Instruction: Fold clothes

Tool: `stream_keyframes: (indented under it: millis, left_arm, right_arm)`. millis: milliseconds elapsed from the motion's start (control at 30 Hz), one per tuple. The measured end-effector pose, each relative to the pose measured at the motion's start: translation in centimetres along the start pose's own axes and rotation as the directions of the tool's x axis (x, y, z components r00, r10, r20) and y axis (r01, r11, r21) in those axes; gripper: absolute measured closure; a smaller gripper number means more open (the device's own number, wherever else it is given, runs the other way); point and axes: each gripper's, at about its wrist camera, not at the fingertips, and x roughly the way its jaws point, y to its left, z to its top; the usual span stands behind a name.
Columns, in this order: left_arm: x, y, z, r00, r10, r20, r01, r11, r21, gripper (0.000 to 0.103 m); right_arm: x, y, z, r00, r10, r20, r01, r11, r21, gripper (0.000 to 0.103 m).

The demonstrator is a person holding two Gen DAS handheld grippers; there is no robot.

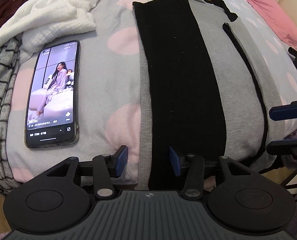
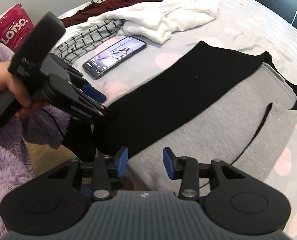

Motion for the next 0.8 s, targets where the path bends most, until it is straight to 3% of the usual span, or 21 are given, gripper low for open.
stream_keyframes:
  millis: [67, 167, 367, 533, 633, 800]
  left_arm:
    - [0.0, -0.5, -0.1, 1.0, -0.008, 0.009, 0.008, 1.0, 0.013, 0.083]
    - [-0.4, -1.5, -0.4, 0.999, 0.01, 0.031, -0.011, 0.999, 0.05, 0.094]
    - [-2.5, -2.0, -0.1, 0.997, -0.029, 0.067, 0.025, 0.998, 0.054, 0.097]
    - [-4.2, -4.4, 0.7, 0.996, -0.034, 0.088, 0.018, 0.985, 0.174, 0.097]
    - [-4.5, -7.1, 1.3, 0.994, -0.022, 0.104, -0.009, 0.956, 0.293, 0.097]
    - [-4.0, -11.5, 2.2, 0.994, -0.031, 0.104, -0.022, 0.882, 0.472, 0.097]
  right_arm:
    - [0.2, 0.0, 0.1, 1.0, 0.001, -0.002, -0.001, 1.0, 0.001, 0.06]
    - [0.4, -0.2, -0.1, 1.0, -0.005, -0.008, 0.005, 1.0, 0.011, 0.059]
    - [0.5, -1.6, -0.9, 1.0, -0.016, -0.019, 0.018, 0.997, 0.077, 0.059]
    - [0.8, -2.5, -1.3, 1.0, -0.009, -0.011, 0.01, 0.992, 0.124, 0.069]
    - [0.8, -3.5, -1.6, 0.999, -0.043, -0.015, 0.045, 0.987, 0.156, 0.072]
    - [0.2, -5.7, -2.1, 0.996, -0.084, -0.01, 0.084, 0.967, 0.241, 0.072]
